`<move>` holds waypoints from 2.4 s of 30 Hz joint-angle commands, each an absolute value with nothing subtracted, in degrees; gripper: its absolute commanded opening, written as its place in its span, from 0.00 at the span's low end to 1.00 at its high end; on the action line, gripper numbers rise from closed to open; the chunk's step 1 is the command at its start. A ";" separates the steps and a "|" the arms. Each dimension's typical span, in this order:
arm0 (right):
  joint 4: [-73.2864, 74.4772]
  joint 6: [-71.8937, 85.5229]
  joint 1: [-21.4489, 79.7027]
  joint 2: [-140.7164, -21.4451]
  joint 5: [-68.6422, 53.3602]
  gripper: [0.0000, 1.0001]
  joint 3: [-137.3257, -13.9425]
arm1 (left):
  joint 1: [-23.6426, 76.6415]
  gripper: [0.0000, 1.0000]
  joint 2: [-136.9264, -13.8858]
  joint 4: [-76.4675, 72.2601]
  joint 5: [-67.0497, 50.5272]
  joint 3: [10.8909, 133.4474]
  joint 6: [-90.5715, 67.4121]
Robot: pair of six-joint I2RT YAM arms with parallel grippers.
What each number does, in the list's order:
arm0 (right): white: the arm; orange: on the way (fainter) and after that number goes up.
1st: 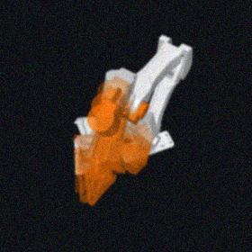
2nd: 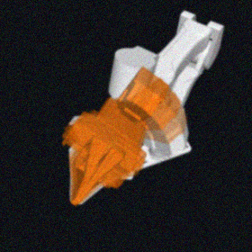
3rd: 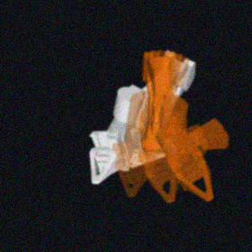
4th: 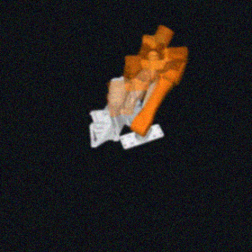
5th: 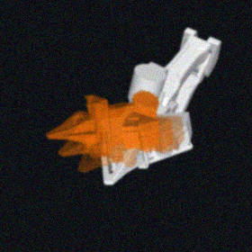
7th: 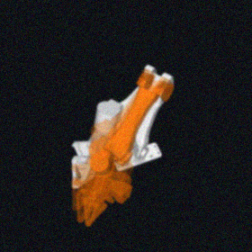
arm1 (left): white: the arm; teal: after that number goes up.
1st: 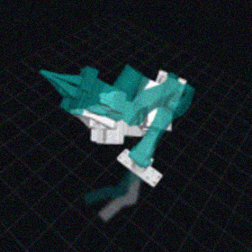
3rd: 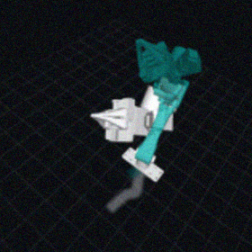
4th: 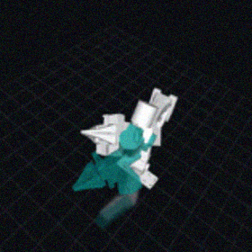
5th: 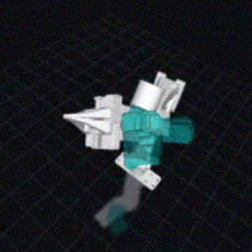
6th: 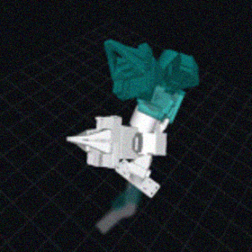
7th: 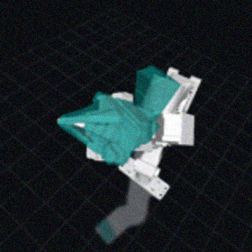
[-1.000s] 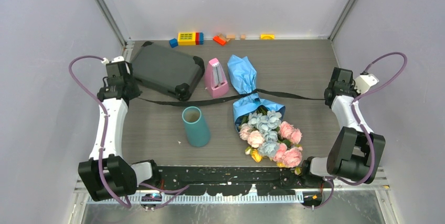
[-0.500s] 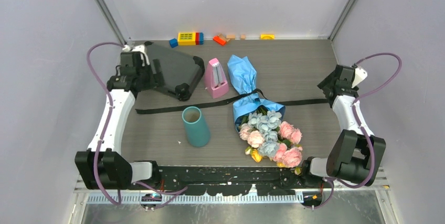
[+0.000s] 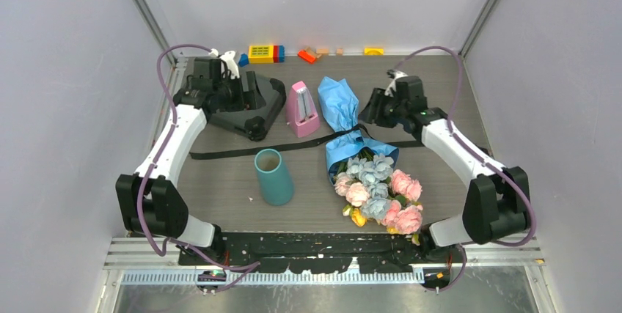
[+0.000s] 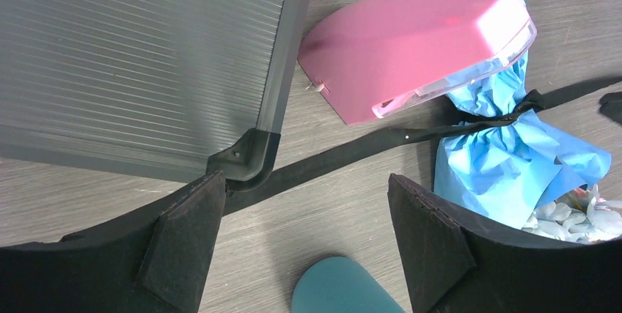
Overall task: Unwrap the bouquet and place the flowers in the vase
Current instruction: Untie the ribbon from the wrapping paper.
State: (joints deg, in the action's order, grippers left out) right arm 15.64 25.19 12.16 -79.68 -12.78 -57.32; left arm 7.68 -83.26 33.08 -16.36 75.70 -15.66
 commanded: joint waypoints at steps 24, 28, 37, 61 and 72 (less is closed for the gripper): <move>25.89 13.67 26.18 -93.51 -0.98 0.34 -69.18 | 7.47 0.84 -80.20 35.77 -12.22 75.98 -12.30; 25.33 13.43 26.57 -94.05 -0.80 0.33 -69.55 | 7.47 0.84 -80.48 35.75 -12.27 75.94 -12.39; 24.62 13.26 27.36 -95.59 -0.64 0.28 -71.02 | 7.47 0.84 -80.57 35.68 -12.35 75.87 -12.39; 24.47 12.67 29.61 -96.94 4.40 0.00 -73.06 | 7.49 0.84 -80.67 35.95 -12.83 75.94 -12.74; 28.03 14.03 30.15 -96.63 4.20 0.00 -77.71 | 7.47 0.84 -80.68 36.03 -13.01 76.04 -12.74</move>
